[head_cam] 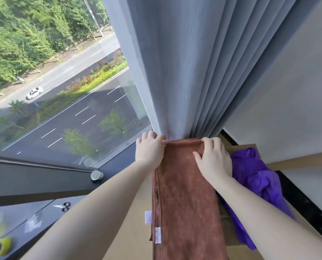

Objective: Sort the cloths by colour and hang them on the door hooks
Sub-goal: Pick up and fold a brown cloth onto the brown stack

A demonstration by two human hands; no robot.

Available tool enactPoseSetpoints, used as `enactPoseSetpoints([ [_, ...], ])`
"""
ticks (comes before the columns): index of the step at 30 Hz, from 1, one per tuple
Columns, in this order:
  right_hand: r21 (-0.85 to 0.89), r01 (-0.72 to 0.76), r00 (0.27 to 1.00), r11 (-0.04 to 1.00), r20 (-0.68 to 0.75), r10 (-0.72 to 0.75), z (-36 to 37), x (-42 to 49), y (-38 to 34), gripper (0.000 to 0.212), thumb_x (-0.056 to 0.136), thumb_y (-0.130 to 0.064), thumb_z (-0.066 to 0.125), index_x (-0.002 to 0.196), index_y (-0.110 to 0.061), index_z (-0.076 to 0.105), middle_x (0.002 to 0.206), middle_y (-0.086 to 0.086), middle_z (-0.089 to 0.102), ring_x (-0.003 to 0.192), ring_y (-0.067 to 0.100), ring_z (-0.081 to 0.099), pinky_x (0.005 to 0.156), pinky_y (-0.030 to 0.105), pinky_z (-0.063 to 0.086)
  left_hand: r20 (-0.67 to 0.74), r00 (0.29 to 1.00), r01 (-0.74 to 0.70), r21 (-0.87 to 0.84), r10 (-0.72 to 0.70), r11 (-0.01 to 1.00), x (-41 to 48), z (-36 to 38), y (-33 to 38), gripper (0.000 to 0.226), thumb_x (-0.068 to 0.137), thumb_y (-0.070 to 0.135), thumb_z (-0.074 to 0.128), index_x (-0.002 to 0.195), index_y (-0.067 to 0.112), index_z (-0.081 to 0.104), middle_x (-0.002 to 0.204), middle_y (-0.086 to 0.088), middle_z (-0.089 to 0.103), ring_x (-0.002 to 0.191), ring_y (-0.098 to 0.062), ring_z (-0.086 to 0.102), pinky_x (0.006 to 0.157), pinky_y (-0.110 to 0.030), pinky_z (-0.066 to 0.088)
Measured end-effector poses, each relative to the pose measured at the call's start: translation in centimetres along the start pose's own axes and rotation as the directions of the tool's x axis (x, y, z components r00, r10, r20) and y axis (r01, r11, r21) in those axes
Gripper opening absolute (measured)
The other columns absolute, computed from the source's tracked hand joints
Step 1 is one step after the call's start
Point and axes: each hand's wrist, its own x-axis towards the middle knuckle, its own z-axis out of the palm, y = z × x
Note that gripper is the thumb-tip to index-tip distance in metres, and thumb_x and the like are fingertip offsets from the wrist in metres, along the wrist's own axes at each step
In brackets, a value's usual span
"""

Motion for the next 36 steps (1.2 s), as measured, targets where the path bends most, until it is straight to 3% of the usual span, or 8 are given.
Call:
enactPoseSetpoints([
  [2,-0.053,0.16,0.987,0.986,0.016,-0.159,0.0,-0.5,-0.1,0.071,0.085,-0.049,0.074,0.14,-0.011,0.052,0.135,0.011,0.051,0.124,0.033,0.055,0.098,0.046,0.049,-0.084,0.988,-0.131,0.026,0.133,0.991,-0.9,0.0,0.7,0.034,0.094,0.02,0.057,0.127,0.023,0.064,0.121,-0.007,0.057,0.114,-0.035,0.051,0.094,-0.043,0.041],
  [4,-0.064,0.281,0.952,0.958,0.141,-0.27,-0.3,-1.2,-0.4,0.093,0.085,-0.063,0.067,0.155,-0.011,0.036,0.158,0.009,0.036,0.148,0.029,0.034,0.119,0.044,0.033,-0.085,0.949,-0.306,-0.029,0.302,0.952,-2.2,-0.2,1.2,0.038,0.093,0.017,0.058,0.13,0.018,0.063,0.127,-0.007,0.059,0.116,-0.034,0.054,0.093,-0.044,0.047],
  [7,-0.059,0.378,0.874,0.924,0.35,-0.336,-1.2,-1.6,-0.8,0.117,0.081,-0.075,0.062,0.163,-0.011,0.008,0.171,0.008,-0.001,0.158,0.025,-0.005,0.129,0.045,0.005,0.141,0.908,-0.389,-0.066,0.394,0.919,-4.4,-0.5,2.1,0.058,0.1,0.033,0.055,0.153,0.012,0.042,0.16,-0.009,0.037,0.148,-0.029,0.034,0.117,-0.045,0.036],
  [10,-0.129,0.39,0.813,0.912,0.513,-0.275,-2.0,-1.3,-1.1,0.136,0.071,-0.08,0.068,0.163,-0.015,-0.01,0.169,0.007,-0.022,0.156,0.025,-0.02,0.128,0.046,-0.005,0.399,0.875,-0.334,0.09,0.273,0.938,-5.6,-0.5,2.1,0.111,0.088,0.063,0.065,0.163,0.008,0.004,0.171,-0.013,-0.005,0.158,-0.032,-0.004,0.128,-0.047,0.013],
  [13,-0.206,0.422,0.77,0.883,0.596,-0.229,-2.2,-1.1,-1.0,0.144,0.067,-0.076,0.075,0.161,-0.019,-0.017,0.166,0.009,-0.03,0.155,0.028,-0.024,0.127,0.048,-0.006,0.45,0.867,-0.318,0.165,0.216,0.934,-5.6,-0.2,1.7,0.139,0.072,0.07,0.077,0.161,0.009,-0.01,0.169,-0.015,-0.017,0.156,-0.034,-0.014,0.128,-0.048,0.007],
  [17,-0.273,0.458,0.754,0.846,0.624,-0.207,-1.4,-1.2,-1.0,0.147,0.066,-0.076,0.077,0.16,-0.018,-0.02,0.165,0.014,-0.03,0.154,0.033,-0.024,0.127,0.05,-0.007,0.424,0.885,-0.312,0.235,0.192,0.921,-5.5,1.0,1.7,0.151,0.062,0.07,0.084,0.161,0.01,-0.015,0.167,-0.019,-0.021,0.156,-0.036,-0.018,0.128,-0.05,0.002],
  [30,-0.201,0.357,0.793,0.912,0.582,-0.183,1.2,-0.8,0.2,0.15,0.058,-0.078,0.079,0.158,-0.034,-0.022,0.161,0.007,-0.04,0.152,0.032,-0.03,0.126,0.057,-0.004,0.417,0.903,-0.257,0.328,0.104,0.909,-4.6,1.9,1.8,0.154,0.06,0.07,0.085,0.16,0.015,-0.018,0.166,-0.025,-0.02,0.154,-0.043,-0.016,0.125,-0.058,-0.003],
  [36,-0.123,0.333,0.806,0.935,0.551,-0.214,-0.2,-1.2,0.2,0.142,0.063,-0.075,0.079,0.161,-0.032,-0.014,0.165,0.004,-0.032,0.154,0.029,-0.026,0.127,0.053,-0.002,0.474,0.879,-0.263,0.406,0.044,0.875,-4.1,0.5,3.1,0.146,0.064,0.068,0.083,0.162,0.017,-0.012,0.167,-0.024,-0.011,0.156,-0.044,-0.006,0.12,-0.067,-0.002],
])
